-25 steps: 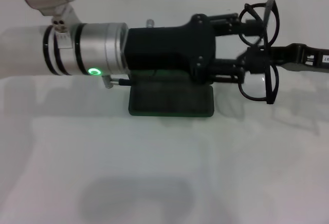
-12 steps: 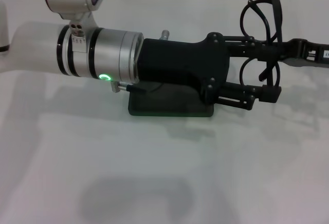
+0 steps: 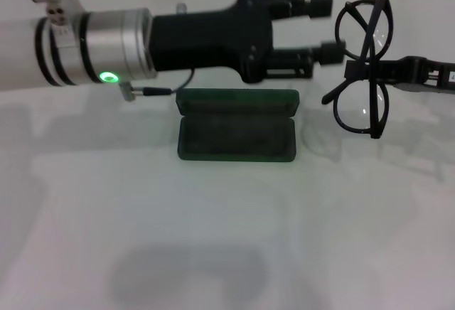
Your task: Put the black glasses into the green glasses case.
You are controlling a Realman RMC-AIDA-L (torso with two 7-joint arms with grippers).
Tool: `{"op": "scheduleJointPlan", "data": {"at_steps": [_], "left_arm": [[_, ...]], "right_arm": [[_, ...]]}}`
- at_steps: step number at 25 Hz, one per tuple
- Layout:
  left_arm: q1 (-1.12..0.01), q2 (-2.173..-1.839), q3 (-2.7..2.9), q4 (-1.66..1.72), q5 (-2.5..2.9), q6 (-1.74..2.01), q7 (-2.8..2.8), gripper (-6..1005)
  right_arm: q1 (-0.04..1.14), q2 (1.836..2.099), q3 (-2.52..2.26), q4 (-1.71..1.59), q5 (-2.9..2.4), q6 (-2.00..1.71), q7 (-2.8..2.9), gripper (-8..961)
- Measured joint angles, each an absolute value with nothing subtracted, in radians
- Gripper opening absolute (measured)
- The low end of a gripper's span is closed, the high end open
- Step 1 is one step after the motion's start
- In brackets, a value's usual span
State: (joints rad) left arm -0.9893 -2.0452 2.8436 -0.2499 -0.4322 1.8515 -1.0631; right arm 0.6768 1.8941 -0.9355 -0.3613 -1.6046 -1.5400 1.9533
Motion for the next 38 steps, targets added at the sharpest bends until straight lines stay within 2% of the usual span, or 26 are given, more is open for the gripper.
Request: {"op": "scheduleJointPlan", "data": {"at_steps": [6,13,28,38], "left_arm": [[-1.016,-2.037,2.844,-0.243,-0.447,1.880,-1.099,756],[-1.100,-2.070,2.844,-0.262,-0.370,1.797,-1.360,756],[-1.094,-2.086,2.844,-0.247,-0.323,1.758,-1.405,756],[-1.071,-2.089,2.844,-0.226,-0.312,1.745,-1.390,756]], "right_arm": [[0.685,1.898,-0.955,-0.362,-1.605,-1.536,1.951,97],[0.694,1.910,-0.986,-0.377,-1.605,-1.517,1.947,103],[0.674,1.928,-0.982,-0.426,-1.600,-1.529,1.917,117],[0.674,1.929,-0.975,-0.427,-1.597,-1.528,1.910,126]]}}
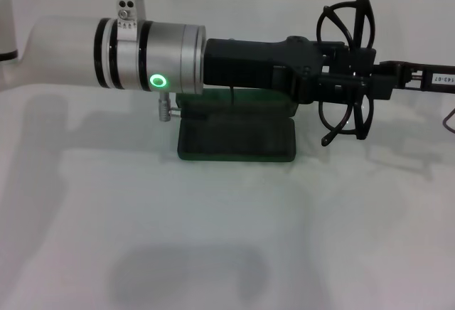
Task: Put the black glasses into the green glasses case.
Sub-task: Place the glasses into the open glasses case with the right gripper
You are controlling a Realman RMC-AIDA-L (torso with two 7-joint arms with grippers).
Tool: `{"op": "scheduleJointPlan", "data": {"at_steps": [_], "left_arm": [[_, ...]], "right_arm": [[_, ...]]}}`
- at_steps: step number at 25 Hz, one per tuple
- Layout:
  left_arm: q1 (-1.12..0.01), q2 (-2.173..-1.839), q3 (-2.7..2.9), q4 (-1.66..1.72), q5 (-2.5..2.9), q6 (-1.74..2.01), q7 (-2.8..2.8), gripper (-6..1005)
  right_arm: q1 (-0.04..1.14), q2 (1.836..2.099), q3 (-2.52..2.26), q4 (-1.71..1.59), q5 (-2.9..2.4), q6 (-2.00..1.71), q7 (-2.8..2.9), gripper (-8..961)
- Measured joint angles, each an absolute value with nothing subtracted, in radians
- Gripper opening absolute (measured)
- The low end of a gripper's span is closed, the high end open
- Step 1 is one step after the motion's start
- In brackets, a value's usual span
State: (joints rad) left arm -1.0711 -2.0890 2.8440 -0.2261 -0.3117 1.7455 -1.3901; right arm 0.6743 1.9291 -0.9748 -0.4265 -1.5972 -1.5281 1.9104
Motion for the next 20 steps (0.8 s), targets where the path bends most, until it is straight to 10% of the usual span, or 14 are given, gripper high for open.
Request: {"op": "scheduleJointPlan", "data": {"at_steps": [20], "left_arm": [[-1.031,-2.070,2.844,-0.224,-0.348,1.756,-1.363,757]], "right_arm": [[0.666,1.928,-0.975,-0.426,-1.603,-1.536,1.813,145]]}}
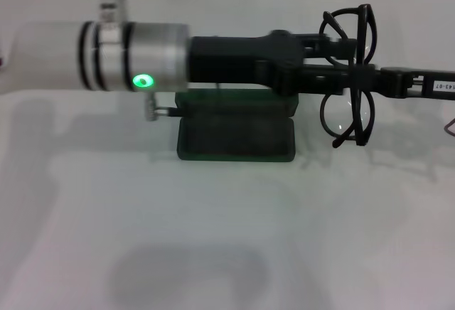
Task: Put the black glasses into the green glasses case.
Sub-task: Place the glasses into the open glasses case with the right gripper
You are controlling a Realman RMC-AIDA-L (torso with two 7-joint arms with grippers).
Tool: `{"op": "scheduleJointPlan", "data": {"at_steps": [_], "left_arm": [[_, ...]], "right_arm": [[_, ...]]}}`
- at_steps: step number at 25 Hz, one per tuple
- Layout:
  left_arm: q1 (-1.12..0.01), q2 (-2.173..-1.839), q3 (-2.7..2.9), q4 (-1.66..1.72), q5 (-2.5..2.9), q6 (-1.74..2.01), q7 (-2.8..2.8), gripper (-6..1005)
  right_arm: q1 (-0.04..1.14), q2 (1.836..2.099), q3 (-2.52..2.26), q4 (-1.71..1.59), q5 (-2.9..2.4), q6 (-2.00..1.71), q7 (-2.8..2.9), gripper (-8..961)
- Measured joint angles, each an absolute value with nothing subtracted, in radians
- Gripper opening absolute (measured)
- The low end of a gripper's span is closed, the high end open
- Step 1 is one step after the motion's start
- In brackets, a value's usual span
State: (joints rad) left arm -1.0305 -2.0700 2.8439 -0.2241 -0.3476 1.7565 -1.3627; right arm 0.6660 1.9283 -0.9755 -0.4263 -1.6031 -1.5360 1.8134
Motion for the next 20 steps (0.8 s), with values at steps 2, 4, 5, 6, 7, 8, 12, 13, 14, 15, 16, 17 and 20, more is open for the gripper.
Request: {"op": "scheduleJointPlan", "data": {"at_steps": [2,4,5,6,7,8,12,13,14,15,16,17,20], "left_arm": [[-1.000,-2.059,2.844,-0.225,-0.372,1.780,-1.328,757],[-0.942,-2.048,2.842,-0.234,-0.435,1.783,-1.270,756],[-0.928,-2.047,2.842,-0.236,-0.446,1.782,-1.261,755],[-0.874,-2.046,2.842,-0.256,-0.510,1.766,-1.220,754],[-0.839,-2.047,2.842,-0.271,-0.555,1.753,-1.193,754],[-0.805,-2.049,2.842,-0.285,-0.606,1.739,-1.169,753],[-0.723,-2.055,2.843,-0.301,-0.721,1.705,-1.119,754],[-0.714,-2.055,2.843,-0.301,-0.728,1.701,-1.117,754],[-0.707,-2.054,2.843,-0.301,-0.729,1.696,-1.117,755],[-0.702,-2.054,2.843,-0.301,-0.730,1.692,-1.117,755],[-0.698,-2.053,2.842,-0.301,-0.732,1.687,-1.117,755],[-0.695,-2.053,2.841,-0.302,-0.738,1.678,-1.113,755],[-0.692,-2.057,2.842,-0.301,-0.764,1.639,-1.092,756]], "right_arm": [[0.666,1.927,-0.976,-0.430,-1.603,-1.523,1.758,147],[0.666,1.928,-0.982,-0.457,-1.608,-1.511,1.690,149],[0.666,1.931,-0.985,-0.471,-1.613,-1.506,1.668,150],[0.666,1.931,-0.985,-0.471,-1.613,-1.506,1.668,151],[0.665,1.958,-0.997,-0.576,-1.677,-1.477,1.620,152],[0.665,1.964,-0.999,-0.594,-1.691,-1.471,1.615,153],[0.666,2.020,-1.075,-0.807,-1.851,-1.382,1.612,156],[0.672,2.023,-1.123,-0.848,-1.872,-1.354,1.623,157],[0.676,2.022,-1.157,-0.865,-1.876,-1.340,1.632,158],[0.685,2.018,-1.227,-0.903,-1.885,-1.306,1.649,159],[0.690,2.017,-1.272,-0.929,-1.893,-1.286,1.661,160],[0.693,2.017,-1.319,-0.964,-1.909,-1.262,1.669,161],[0.688,2.022,-1.402,-1.026,-1.943,-1.215,1.681,164]]}}
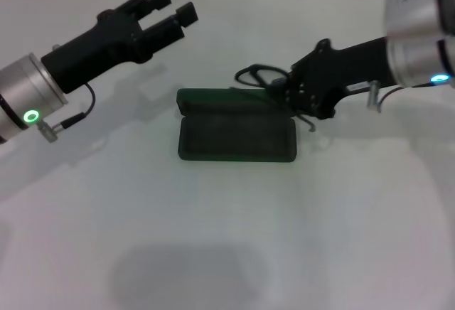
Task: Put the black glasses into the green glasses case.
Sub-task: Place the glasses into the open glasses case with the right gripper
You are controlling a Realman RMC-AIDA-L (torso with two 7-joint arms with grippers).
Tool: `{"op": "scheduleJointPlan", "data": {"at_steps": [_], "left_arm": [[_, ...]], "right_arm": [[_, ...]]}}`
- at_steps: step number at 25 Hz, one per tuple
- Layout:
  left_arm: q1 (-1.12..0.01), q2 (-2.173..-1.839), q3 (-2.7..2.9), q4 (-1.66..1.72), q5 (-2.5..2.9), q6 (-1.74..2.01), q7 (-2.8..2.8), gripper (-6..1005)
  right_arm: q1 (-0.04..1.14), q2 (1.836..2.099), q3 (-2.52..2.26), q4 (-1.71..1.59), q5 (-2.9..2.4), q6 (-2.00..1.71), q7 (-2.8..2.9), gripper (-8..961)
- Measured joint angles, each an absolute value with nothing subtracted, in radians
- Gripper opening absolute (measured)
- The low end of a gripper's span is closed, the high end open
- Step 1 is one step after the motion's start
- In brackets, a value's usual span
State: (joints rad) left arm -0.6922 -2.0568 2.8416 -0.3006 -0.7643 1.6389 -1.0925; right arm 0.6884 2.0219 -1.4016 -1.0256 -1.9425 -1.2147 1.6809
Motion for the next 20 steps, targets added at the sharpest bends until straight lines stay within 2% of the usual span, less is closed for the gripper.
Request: {"op": "scheduleJointPlan", "data": {"at_steps": [5,10,14,20], "left_arm": [[-0.693,-2.058,2.842,-0.301,-0.814,1.610,-1.080,757],[-0.702,-2.051,2.843,-0.302,-0.833,1.587,-1.084,759],[-0.706,-2.044,2.844,-0.302,-0.834,1.549,-1.101,760],[-0.730,-2.044,2.844,-0.301,-0.817,1.519,-1.123,761]], "right_arm": [[0.658,2.025,-1.525,-1.097,-1.944,-1.159,1.685,169],[0.572,2.027,-1.676,-1.196,-1.952,-1.047,1.677,173],[0.508,2.028,-1.820,-1.226,-1.946,-0.855,1.632,177],[0.485,2.028,-1.980,-1.202,-1.957,-0.598,1.625,183]]}}
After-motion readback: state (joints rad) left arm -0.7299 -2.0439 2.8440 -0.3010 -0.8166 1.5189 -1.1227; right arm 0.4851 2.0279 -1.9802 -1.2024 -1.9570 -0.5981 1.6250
